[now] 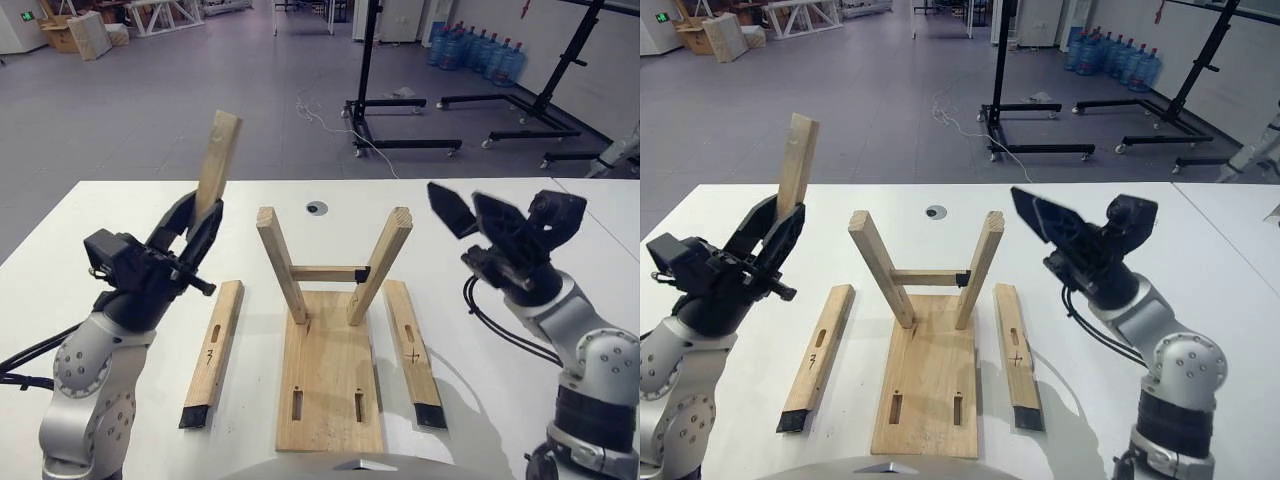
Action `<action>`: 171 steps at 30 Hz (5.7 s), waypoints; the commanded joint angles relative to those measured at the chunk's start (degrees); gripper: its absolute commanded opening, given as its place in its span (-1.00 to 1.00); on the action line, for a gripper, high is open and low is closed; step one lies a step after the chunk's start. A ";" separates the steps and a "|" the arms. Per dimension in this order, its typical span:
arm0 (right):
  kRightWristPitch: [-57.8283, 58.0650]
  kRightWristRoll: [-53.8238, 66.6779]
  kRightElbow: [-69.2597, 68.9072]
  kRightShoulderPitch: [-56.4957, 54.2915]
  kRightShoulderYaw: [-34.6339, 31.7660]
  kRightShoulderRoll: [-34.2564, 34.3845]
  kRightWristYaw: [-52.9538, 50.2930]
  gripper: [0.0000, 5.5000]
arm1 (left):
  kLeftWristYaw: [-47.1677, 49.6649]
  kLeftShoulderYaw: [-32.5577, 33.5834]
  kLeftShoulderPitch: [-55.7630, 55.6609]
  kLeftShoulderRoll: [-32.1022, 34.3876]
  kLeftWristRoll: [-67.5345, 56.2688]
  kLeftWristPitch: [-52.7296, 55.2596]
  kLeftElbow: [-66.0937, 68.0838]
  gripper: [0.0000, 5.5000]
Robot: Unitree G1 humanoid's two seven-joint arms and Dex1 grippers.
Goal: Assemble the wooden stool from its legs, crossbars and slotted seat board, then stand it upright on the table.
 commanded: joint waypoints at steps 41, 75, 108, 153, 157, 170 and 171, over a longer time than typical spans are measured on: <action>-10.44 -20.08 2.09 -1.06 21.57 18.45 -16.19 -0.81 | -8.08 -19.90 -6.98 7.68 35.98 -15.13 15.18 -0.54; -7.48 1.50 -13.44 19.14 3.40 -17.15 -47.35 -0.86 | 15.31 -10.99 12.96 -9.33 36.31 -3.59 -0.24 0.14; -16.04 -24.94 -19.00 30.27 4.39 -4.97 -47.26 -0.86 | 11.56 -5.44 7.34 -4.69 35.52 1.96 0.61 0.14; -17.06 -25.80 -14.65 31.14 5.82 2.32 -50.40 -0.86 | 8.36 -6.03 5.40 -2.12 36.89 -0.27 4.34 0.14; -16.74 -24.30 -16.24 30.14 5.59 1.99 -51.11 -0.86 | 8.66 -5.90 5.79 -2.25 37.03 -0.80 4.46 0.14; -14.89 -25.10 -16.26 27.21 4.90 -1.10 -51.96 -0.86 | 10.58 -7.08 8.59 -3.84 38.92 -2.02 3.44 0.14; -14.73 -25.15 -16.19 27.49 4.83 -1.15 -51.91 -0.86 | 10.61 -7.11 8.75 -3.85 38.96 -2.00 3.32 0.14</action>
